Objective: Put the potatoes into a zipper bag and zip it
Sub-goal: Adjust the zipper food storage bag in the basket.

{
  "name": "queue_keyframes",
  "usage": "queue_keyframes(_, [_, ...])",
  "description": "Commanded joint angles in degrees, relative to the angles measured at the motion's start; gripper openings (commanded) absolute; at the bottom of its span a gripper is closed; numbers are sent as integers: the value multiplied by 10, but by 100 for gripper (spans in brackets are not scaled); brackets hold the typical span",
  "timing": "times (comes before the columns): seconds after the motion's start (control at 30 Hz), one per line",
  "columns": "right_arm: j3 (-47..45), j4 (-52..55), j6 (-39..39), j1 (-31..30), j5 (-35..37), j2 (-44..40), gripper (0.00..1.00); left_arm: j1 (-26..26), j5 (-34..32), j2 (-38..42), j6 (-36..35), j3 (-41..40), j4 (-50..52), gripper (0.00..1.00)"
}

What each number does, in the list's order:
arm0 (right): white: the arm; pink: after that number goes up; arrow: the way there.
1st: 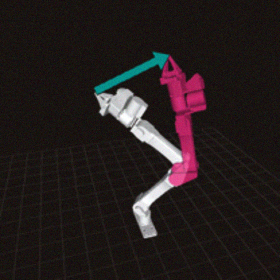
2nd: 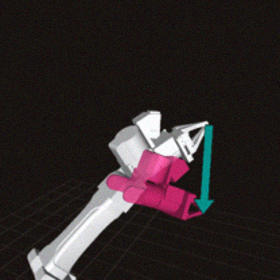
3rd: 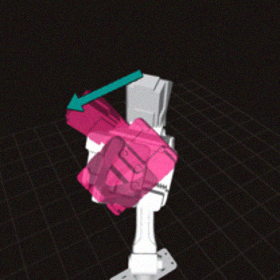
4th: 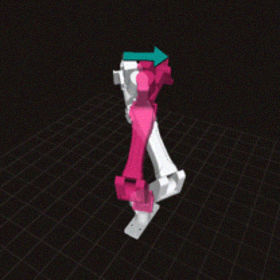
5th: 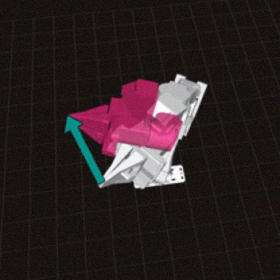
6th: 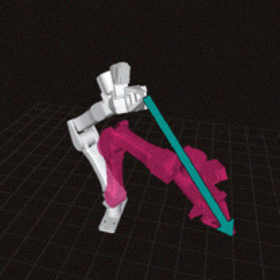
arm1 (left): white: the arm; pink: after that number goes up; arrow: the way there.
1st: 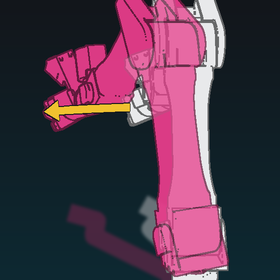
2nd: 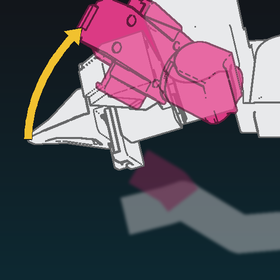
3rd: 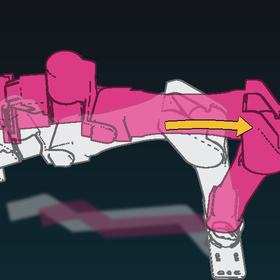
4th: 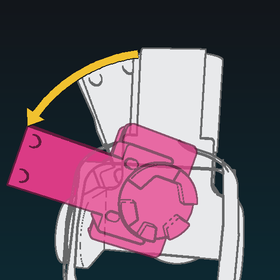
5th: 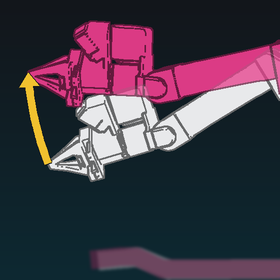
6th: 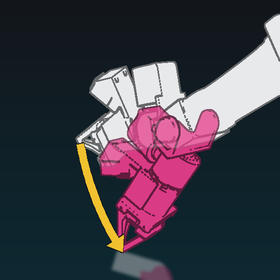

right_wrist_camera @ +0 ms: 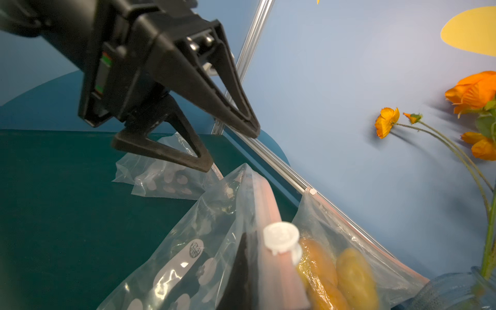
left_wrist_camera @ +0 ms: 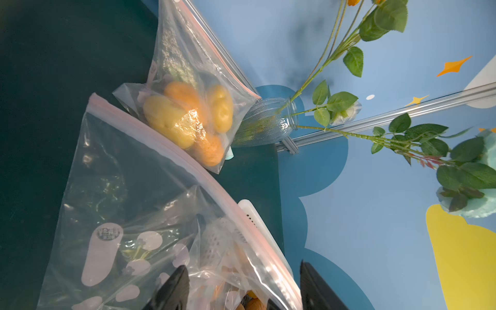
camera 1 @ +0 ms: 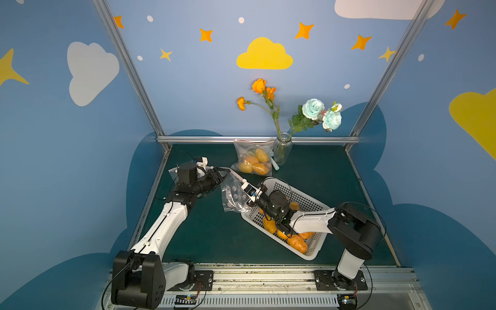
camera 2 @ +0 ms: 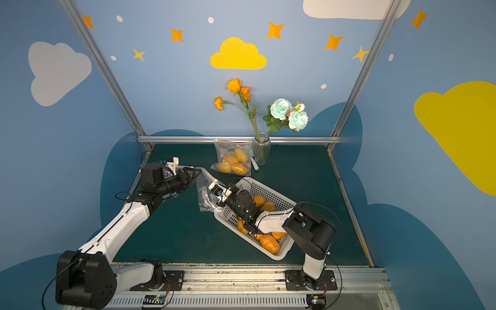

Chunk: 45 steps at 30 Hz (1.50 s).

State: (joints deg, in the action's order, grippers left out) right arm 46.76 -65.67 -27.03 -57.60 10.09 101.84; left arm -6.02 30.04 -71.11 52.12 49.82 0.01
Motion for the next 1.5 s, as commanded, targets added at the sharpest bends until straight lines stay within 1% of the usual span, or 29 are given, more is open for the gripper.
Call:
queue_keyframes(0.0, [-4,-43,-35,-7,14,7,0,-4,-9,-23,-4,33,57,65])
queue_keyframes(0.17, [-3,-42,-35,-11,3,7,0,-8,-16,-50,-8,63,72,64])
queue_keyframes(0.23, [-6,-41,-30,-12,-1,4,0,-9,-27,-58,-10,70,73,60])
queue_keyframes(0.37, [-12,-38,-24,-14,-15,-5,0,-9,-34,-76,-10,85,73,44])
queue_keyframes(0.5, [-18,-34,-14,-15,-25,-12,0,-9,-32,-96,-7,101,70,23])
queue_keyframes(0.57, [-20,-33,-10,-15,-29,-14,0,-10,-34,-102,-6,106,69,17])
queue_keyframes(0.63, [-22,-31,-7,-15,-33,-19,0,-11,-35,-103,-5,107,68,8])
queue_keyframes(0.67, [-23,-30,-5,-15,-34,-20,0,-11,-33,-104,-4,107,65,5])
queue_keyframes(0.73, [-23,-29,1,-15,-37,-23,0,-10,-30,-106,-2,108,64,3])
queue_keyframes(0.97, [-17,-16,13,-15,-40,-26,0,-13,-29,-105,-1,109,53,2])
queue_keyframes(1.0, [-17,-11,19,-15,-40,-29,7,-13,-28,-106,-3,110,49,2])
queue_keyframes(1.07, [-20,8,48,-11,-42,-46,36,-13,-23,-106,-12,116,41,2])
queue_keyframes(1.1, [-24,31,74,-4,-59,-66,46,-12,-25,-109,-22,124,40,2])
queue_keyframes(1.17, [-33,81,142,16,-100,-114,57,-12,-28,-118,-54,145,37,2])
queue_keyframes(1.27, [-41,165,231,50,-137,-194,69,-11,-30,-141,-112,189,38,2])
queue_keyframes(1.3, [-39,203,256,62,-143,-219,71,-12,-24,-150,-132,201,32,2])
queue_keyframes(1.33, [-35,234,274,71,-144,-239,71,-12,-7,-158,-150,207,19,2])
queue_keyframes(1.4, [-25,314,309,92,-146,-279,76,-18,41,-171,-183,206,-24,2])
queue_keyframes(1.47, [-2,387,340,114,-150,-299,78,-32,65,-179,-214,198,-47,2])
